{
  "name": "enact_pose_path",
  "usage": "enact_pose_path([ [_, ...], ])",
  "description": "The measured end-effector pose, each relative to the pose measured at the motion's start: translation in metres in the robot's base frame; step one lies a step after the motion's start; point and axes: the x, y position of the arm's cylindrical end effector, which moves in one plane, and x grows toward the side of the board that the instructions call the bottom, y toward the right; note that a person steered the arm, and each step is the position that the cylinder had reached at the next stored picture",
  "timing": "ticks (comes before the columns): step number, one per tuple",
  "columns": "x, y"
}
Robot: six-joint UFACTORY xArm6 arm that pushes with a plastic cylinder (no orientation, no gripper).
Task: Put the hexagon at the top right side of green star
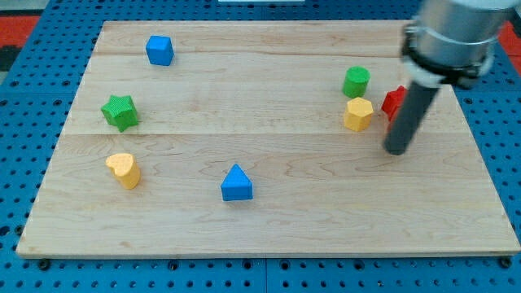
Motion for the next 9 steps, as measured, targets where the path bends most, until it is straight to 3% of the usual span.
enact_pose_path([
  [2,-0.048,0.006],
  [4,-0.064,-0.126],
  [7,-0.062,-0.095],
  [9,-0.105,-0.102],
])
